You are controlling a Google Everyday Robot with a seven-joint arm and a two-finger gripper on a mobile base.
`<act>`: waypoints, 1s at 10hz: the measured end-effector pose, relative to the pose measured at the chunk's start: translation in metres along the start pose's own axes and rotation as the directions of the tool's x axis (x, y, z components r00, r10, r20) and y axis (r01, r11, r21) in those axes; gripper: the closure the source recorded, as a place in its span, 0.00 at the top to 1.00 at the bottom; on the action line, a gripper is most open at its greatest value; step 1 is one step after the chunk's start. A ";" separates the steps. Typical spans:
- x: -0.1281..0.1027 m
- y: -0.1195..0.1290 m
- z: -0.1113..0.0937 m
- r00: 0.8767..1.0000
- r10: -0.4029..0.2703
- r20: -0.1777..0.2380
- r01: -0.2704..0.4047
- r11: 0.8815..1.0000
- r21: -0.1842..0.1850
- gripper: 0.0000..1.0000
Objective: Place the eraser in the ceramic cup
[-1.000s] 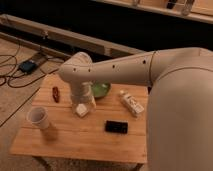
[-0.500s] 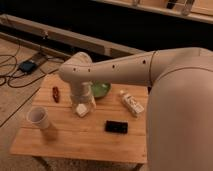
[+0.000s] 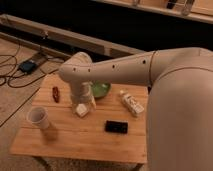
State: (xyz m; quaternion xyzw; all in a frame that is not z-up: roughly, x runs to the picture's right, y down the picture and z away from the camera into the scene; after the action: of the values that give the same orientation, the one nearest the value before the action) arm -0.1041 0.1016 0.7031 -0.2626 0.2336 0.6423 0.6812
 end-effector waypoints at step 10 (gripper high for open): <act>0.004 -0.055 0.031 0.950 -0.309 0.045 0.300 0.944 0.134 0.65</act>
State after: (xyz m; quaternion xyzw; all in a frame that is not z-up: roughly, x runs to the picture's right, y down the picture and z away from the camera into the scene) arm -0.0495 0.1225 0.7271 -0.2311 0.2076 0.5217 0.7946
